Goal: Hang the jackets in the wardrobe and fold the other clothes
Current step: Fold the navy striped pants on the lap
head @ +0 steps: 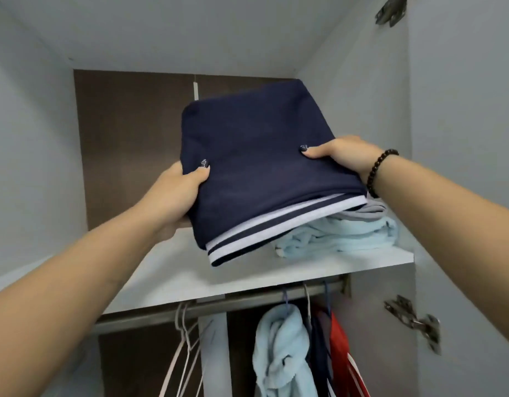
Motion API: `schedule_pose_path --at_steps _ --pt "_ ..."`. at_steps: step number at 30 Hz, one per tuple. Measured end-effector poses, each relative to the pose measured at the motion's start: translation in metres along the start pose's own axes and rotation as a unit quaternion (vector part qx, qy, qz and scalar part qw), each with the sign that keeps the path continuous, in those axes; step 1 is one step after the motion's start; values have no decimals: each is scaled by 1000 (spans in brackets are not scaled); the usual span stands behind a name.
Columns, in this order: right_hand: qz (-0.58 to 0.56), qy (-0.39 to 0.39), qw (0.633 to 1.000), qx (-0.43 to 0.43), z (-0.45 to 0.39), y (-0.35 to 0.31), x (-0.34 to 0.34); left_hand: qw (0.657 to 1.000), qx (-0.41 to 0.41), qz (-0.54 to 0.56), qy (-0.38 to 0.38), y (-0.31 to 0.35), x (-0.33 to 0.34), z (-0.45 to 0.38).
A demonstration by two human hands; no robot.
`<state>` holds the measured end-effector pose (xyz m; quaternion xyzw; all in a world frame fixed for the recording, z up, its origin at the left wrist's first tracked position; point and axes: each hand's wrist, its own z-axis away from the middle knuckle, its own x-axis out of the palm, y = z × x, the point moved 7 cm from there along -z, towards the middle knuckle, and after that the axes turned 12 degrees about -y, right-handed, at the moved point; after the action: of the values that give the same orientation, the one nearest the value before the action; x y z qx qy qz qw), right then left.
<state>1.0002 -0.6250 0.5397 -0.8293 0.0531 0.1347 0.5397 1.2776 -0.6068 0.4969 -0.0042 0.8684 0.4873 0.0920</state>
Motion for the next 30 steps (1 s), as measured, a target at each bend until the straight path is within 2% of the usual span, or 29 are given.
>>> schedule_pose_path --at_steps 4,11,16,19,21,23,26,28,30 --pt "134 65 987 54 -46 -3 -47 999 -31 30 -29 -6 28 -72" --pt "287 91 944 133 -105 11 -116 996 -61 53 -34 -16 80 -160" --pt "515 0 838 183 -143 49 -93 980 -181 -33 -76 -60 111 -173" --pt "565 -48 804 179 -158 57 -77 971 -192 -101 -96 -58 110 -174" --pt "617 -33 774 140 -170 44 -75 950 -196 -214 -116 -46 109 -174" --pt "651 -6 755 77 -181 27 -70 909 -191 -350 -122 -31 109 -180" --pt "604 -66 792 57 -190 36 -54 846 -129 -506 -109 -9 121 -198" --pt "576 -117 805 86 -194 67 -50 822 -100 -539 -155 -14 145 -203" --pt "591 -126 790 99 -197 96 -51 815 -103 -527 -218 -40 168 -205"
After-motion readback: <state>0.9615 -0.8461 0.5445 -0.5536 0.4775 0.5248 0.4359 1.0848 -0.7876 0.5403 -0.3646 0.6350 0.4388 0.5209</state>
